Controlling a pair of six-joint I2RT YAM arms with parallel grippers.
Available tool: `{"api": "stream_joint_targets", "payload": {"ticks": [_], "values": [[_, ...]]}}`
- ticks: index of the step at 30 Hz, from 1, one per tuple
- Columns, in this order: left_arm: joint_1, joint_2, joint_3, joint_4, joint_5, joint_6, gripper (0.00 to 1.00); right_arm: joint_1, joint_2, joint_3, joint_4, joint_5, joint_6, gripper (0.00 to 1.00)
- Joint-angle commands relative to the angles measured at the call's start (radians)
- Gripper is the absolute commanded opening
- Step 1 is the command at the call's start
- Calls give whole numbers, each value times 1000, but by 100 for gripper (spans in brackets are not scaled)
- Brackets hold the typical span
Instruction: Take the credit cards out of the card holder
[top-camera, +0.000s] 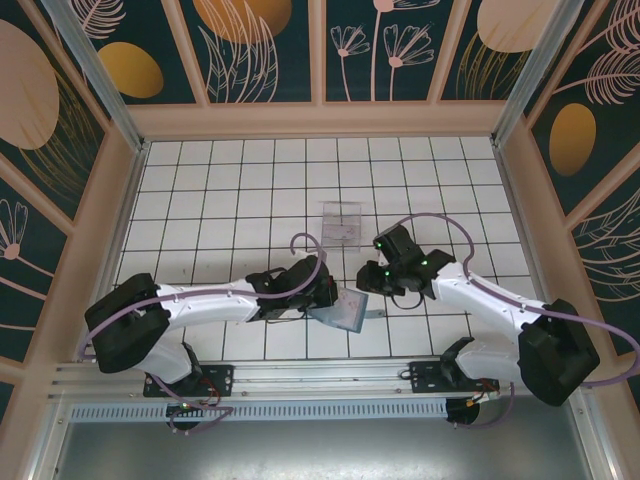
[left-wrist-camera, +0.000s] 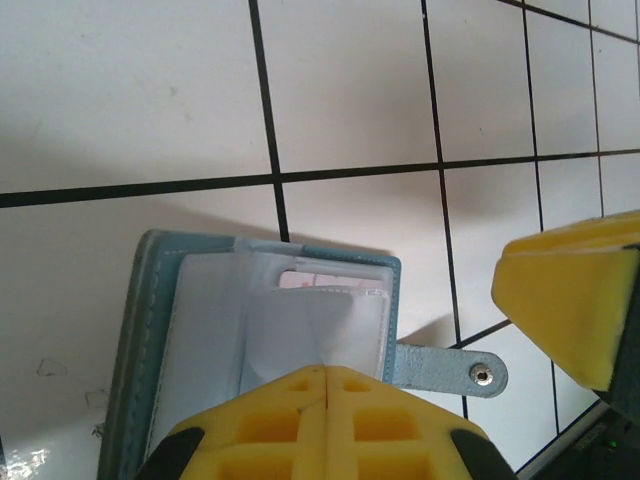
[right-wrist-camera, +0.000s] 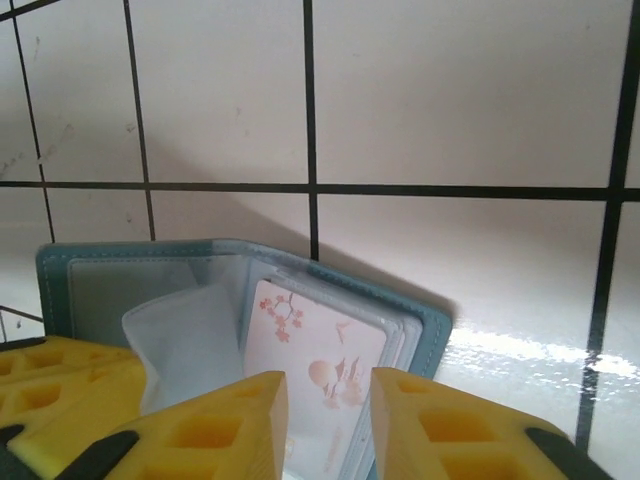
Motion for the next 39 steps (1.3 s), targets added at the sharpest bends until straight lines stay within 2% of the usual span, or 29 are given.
{"api": "stream_joint_targets", "payload": {"ticks": [1,7,15,18,22,25,31,39], "values": [[17,-11,-44,100,38,-31,0,18,28,10,37,-55,26,24],[20,-2,-72,134,54,-39,0,64,104,-27,146,-136,67,19],[28,-42,-105,125,33,-48,2,107,180,-56,231,-159,113,17],[30,-45,-91,74,23,-36,9,117,197,-58,255,-173,125,17],[29,-80,-39,-59,-43,-16,27,138,212,-47,272,-178,143,16],[34,-138,-17,-154,-109,-13,34,153,220,-29,271,-171,151,16],[53,-288,-26,-272,-213,-13,41,184,267,15,277,-160,164,16],[77,-434,-67,-318,-246,4,46,235,384,126,258,-140,159,16]]}}
